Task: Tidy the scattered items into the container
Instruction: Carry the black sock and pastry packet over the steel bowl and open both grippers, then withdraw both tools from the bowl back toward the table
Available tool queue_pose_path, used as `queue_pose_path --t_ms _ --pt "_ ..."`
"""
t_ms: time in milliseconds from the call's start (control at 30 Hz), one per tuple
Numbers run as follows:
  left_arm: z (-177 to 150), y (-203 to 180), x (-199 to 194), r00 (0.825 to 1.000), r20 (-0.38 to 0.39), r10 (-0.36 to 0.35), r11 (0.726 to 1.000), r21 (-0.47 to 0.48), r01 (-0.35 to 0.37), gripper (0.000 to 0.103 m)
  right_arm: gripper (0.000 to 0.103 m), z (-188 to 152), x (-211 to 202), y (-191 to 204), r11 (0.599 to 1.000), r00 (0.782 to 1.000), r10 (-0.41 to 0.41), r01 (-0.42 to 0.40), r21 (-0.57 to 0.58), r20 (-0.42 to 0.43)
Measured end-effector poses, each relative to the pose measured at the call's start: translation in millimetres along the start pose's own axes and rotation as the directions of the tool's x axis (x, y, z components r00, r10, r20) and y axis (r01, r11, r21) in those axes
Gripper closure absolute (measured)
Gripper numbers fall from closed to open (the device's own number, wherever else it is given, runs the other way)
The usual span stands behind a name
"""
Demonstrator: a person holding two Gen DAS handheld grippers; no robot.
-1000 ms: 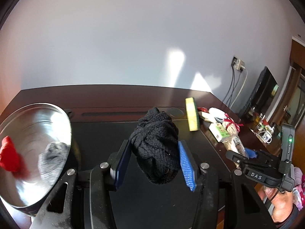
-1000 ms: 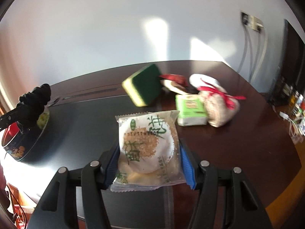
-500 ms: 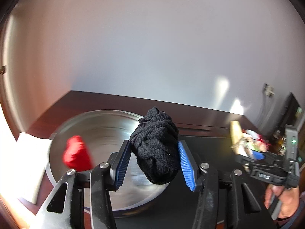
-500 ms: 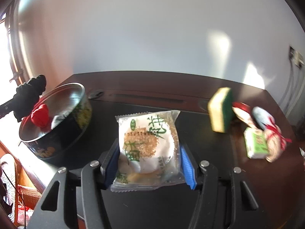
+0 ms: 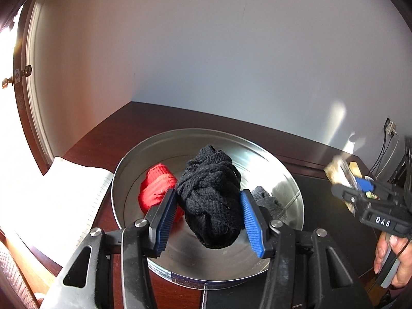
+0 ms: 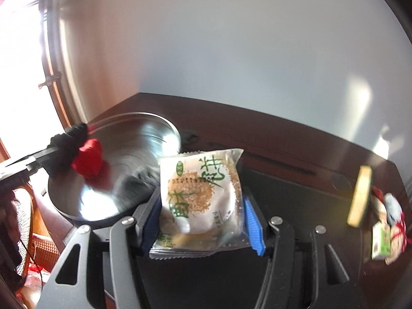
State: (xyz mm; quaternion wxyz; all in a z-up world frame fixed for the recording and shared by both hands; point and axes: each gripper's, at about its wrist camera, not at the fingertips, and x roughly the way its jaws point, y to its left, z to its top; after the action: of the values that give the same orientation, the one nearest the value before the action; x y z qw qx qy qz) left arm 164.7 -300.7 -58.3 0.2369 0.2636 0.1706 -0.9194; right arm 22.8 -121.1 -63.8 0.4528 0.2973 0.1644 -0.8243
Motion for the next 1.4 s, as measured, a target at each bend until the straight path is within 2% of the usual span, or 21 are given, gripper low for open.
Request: queue_pose_path --t_ms 233,500,933,1100,1133,1167,1200,1233,1267,1400 --pt "-2 16 0 0.999 -0.010 0.030 0.999 -0.012 -0.030 0.050 0.045 27 30 45 0.994 0.998 0.063 -0.065 -0.090 -0.019" --pt "-4 24 -2 0.999 -0.029 0.040 0.999 -0.019 -0.040 0.050 0.045 33 56 77 0.986 0.995 0.083 -0.090 -0.142 -0.054" --pt "-5 27 -1 0.997 -0.062 0.048 0.998 -0.035 -0.050 0.050 0.045 34 70 88 0.983 0.992 0.099 -0.110 -0.147 -0.076" --pt "-2 29 -11 0.997 -0.045 0.064 0.996 -0.054 -0.066 0.049 0.044 34 71 91 0.983 0.992 0.107 -0.117 -0.145 -0.074" --pt "-1 29 -14 0.997 -0.034 0.073 0.995 -0.058 -0.075 0.044 0.044 35 67 89 0.983 0.992 0.110 -0.118 -0.139 -0.065" --pt "0 30 -18 0.996 -0.024 0.084 0.994 -0.063 -0.085 0.033 0.044 34 63 86 0.984 0.992 0.114 -0.121 -0.129 -0.055" --pt "1 31 -22 0.995 -0.012 0.096 0.993 -0.069 -0.097 0.029 0.042 33 57 82 0.985 0.992 0.119 -0.124 -0.118 -0.042" --pt "2 33 -27 0.994 0.002 0.109 0.991 -0.080 -0.108 0.025 0.036 32 52 78 0.986 0.992 0.124 -0.127 -0.107 -0.030" --pt "3 34 -30 0.994 0.009 0.108 0.990 -0.088 -0.107 0.025 0.030 30 46 73 0.988 0.992 0.123 -0.124 -0.093 -0.018" --pt "5 35 -38 0.996 0.024 0.091 0.990 -0.106 -0.088 0.025 0.025 11 12 44 0.992 0.992 0.125 -0.125 -0.020 0.035"
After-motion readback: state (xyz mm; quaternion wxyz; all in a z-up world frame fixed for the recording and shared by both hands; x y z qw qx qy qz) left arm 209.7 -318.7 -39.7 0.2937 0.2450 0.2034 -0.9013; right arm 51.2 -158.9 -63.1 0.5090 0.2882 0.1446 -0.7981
